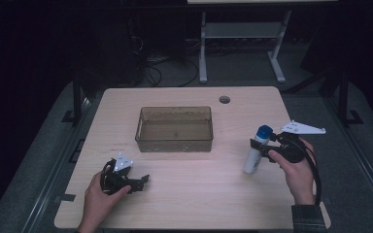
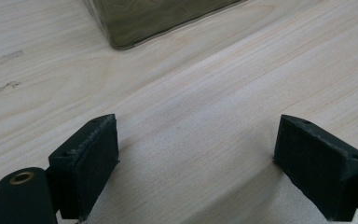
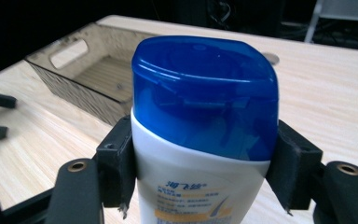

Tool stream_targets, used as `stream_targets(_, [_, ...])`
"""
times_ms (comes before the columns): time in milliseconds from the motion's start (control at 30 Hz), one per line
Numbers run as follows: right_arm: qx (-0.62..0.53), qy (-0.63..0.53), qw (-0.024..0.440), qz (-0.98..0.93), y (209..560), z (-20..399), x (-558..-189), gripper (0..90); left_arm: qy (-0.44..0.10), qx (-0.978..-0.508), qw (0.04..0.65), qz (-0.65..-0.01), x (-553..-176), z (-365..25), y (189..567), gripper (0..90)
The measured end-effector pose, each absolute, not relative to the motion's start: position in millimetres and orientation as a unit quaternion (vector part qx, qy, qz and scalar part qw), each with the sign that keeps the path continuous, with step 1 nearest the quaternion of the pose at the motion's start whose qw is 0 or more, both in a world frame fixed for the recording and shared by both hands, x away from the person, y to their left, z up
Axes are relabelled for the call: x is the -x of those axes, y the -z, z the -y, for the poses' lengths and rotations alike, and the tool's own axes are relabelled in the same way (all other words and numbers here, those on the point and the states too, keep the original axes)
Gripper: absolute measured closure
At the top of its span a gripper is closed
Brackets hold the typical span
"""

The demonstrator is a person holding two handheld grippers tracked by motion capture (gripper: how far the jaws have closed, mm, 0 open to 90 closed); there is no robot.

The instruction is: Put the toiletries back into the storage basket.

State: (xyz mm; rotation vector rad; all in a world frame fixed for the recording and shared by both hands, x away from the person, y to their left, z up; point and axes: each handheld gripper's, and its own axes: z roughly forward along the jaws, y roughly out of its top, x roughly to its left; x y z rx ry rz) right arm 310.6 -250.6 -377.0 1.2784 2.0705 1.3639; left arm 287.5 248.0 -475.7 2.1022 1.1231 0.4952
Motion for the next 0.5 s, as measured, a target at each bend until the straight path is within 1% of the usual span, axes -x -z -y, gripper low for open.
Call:
stream_targets(300, [-0.433,-0.508,0.184,-0.721,364.8,242.3,-314.7,34.3,-0.191,-0.810,0.347,-0.433,-287.5,-247.8,475.7,12.5])
stream_targets(500, [-0.421,-0.518,0.181,-0.722,359.6,232.0,-320.9,34.3,-0.191,-0.811,0.346,-0.432,-287.6,-248.1,475.5,12.5])
